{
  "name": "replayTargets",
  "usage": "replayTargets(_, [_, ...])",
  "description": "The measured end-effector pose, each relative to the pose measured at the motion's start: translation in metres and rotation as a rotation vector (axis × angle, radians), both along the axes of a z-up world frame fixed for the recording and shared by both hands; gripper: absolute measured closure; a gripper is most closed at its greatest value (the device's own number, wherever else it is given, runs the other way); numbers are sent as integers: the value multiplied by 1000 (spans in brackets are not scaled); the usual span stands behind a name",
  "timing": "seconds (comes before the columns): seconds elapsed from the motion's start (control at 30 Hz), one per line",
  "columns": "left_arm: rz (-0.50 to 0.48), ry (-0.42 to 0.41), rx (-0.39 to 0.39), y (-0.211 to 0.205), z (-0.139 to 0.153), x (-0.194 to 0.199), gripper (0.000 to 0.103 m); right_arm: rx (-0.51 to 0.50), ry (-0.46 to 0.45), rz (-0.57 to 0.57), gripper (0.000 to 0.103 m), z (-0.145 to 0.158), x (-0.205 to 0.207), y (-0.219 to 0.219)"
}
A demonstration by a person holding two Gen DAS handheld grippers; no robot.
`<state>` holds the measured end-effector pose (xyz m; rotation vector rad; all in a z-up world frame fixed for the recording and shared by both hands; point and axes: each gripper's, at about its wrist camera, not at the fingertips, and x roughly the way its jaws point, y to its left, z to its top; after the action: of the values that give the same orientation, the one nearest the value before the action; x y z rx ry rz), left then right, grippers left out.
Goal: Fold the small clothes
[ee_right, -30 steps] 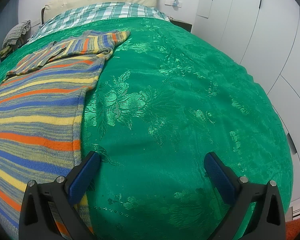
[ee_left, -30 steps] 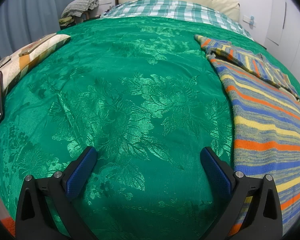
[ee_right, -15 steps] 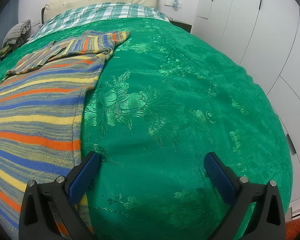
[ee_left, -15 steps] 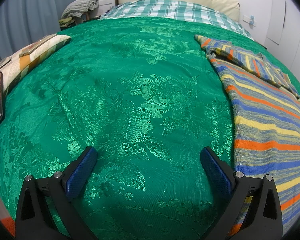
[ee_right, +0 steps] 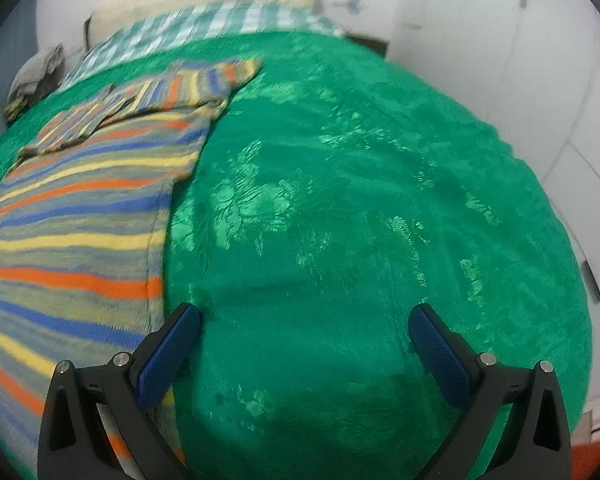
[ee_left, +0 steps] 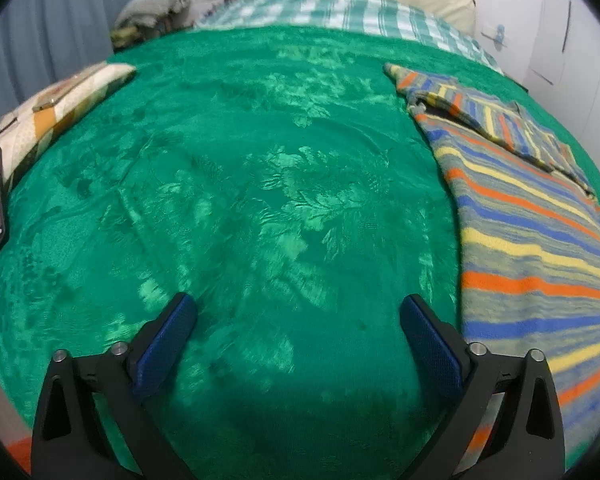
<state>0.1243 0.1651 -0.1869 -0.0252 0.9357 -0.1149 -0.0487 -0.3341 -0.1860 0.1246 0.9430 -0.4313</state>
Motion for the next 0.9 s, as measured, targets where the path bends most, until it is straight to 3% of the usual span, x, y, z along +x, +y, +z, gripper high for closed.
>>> replayTargets(0.07, [-2, 21, -121, 15, 19, -10, 2, 23, -36, -23, 2, 21, -11, -7])
replayTargets(0.13, [-46, 34, -221, 20, 30, -22, 2, 160, -129, -11, 2, 51, -33, -17])
replayTargets(0.23, [-167, 120, -200, -1, 27, -37, 2, 370, -92, 58, 2, 58, -50, -17])
replayTargets(0.3, [-252, 179, -140, -22, 15, -46, 6, 499, 29, 111, 11, 43, -56, -6])
replayTargets(0.37, [-302, 210, -72, -39, 7, -50, 24, 552, 105, 144, 27, 28, -58, 6])
replayTargets(0.4, [-313, 209, -50, -44, 7, -51, 27, 562, 115, 153, 28, 23, -57, 12])
replayTargets(0.43, [-328, 207, -43, -47, 8, -50, 43, 562, 117, 161, 32, 20, -56, 16])
replayTargets(0.47, [-333, 217, -48, -48, 9, -49, 74, 553, 126, 179, 44, 16, -51, 22])
replayTargets(0.5, [-341, 239, -52, -48, 9, -47, 90, 551, 135, 195, 57, 13, -47, 27])
replayTargets(0.53, [-352, 261, -66, -50, 9, -46, 96, 546, 165, 215, 94, 8, -42, 33])
replayTargets(0.6, [-366, 266, -61, -50, 14, -43, 98, 547, 199, 216, 97, 5, -39, 36])
replayTargets(0.7, [-367, 287, -191, -42, 33, -36, 99, 607, 172, 214, 98, 19, -41, 29])
replayTargets(0.83, [-351, 251, -366, -41, 69, 5, 99, 718, 48, 212, 98, 56, -23, 2])
replayTargets(0.9, [-340, 235, -412, -47, 82, 31, 99, 733, -3, 213, 98, 71, -6, -9])
